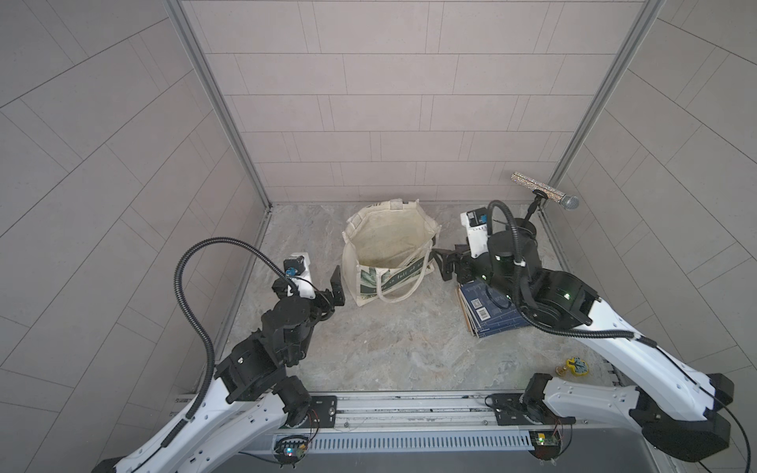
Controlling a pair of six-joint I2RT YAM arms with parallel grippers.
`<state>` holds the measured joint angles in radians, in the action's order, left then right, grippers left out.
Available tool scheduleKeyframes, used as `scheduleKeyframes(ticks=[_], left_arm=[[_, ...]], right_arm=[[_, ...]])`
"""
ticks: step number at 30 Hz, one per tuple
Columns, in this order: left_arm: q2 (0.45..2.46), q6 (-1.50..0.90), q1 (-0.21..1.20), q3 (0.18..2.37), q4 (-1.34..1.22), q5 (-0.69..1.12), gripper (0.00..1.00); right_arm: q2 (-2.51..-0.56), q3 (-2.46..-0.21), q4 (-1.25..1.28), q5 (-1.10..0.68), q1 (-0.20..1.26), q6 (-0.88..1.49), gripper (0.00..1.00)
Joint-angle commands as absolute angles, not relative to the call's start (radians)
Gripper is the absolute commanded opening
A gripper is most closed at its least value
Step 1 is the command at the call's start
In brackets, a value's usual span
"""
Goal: Take out the books from the canvas bag
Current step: Adjust the canvas bag at the center of the board.
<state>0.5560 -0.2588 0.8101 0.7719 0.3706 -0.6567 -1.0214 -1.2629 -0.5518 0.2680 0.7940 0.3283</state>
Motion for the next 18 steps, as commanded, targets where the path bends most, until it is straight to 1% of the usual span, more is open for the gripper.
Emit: scheduleKeyframes(ticks=[1, 3, 5, 6, 8, 9, 12, 14, 16, 18], left_arm=[[0.575, -0.287, 0.810, 0.791, 0.424, -0.685, 1.00], [0.569, -0.299, 0.810, 0.773, 0.433, -0.736, 1.00], [0.544, -0.278, 0.808, 0.723, 0.394, -0.795, 1.00], [0.528, -0.261, 0.808, 0.693, 0.360, -0.835, 1.00], [0.503, -0.256, 0.806, 0.654, 0.323, -0.916, 1.00], [0.491, -0.242, 0.802, 0.631, 0.300, -0.949, 1.00], [0.480, -0.166, 0.775, 0.544, 0.178, -1.013, 1.00], [0.490, -0.125, 0.741, 0.493, 0.118, -1.008, 1.00], [0.516, -0.122, 0.697, 0.462, 0.098, -0.995, 1.00], [0.543, -0.127, 0.646, 0.430, 0.072, -0.962, 1.00]], right_arm=[[-0.923, -1.134, -0.487, 0.534, 0.753, 0.169, 1.00], [-0.851, -1.024, -0.409, 0.672, 0.732, 0.152, 1.00], [-0.769, -0.864, -0.251, 0.755, 0.693, 0.089, 1.00], [-0.717, -0.759, -0.127, 0.778, 0.658, 0.056, 1.00], [-0.626, -0.569, 0.080, 0.770, 0.589, -0.019, 1.00], [-0.599, -0.514, 0.135, 0.778, 0.559, -0.034, 1.00], [-0.617, -0.507, 0.120, 0.775, 0.496, -0.001, 1.00], [-0.672, -0.463, 0.220, 0.782, 0.467, -0.092, 1.00], [-0.730, -0.420, 0.340, 0.810, 0.430, -0.093, 1.00], [-0.805, -0.409, 0.381, 0.725, 0.359, -0.077, 1.00]])
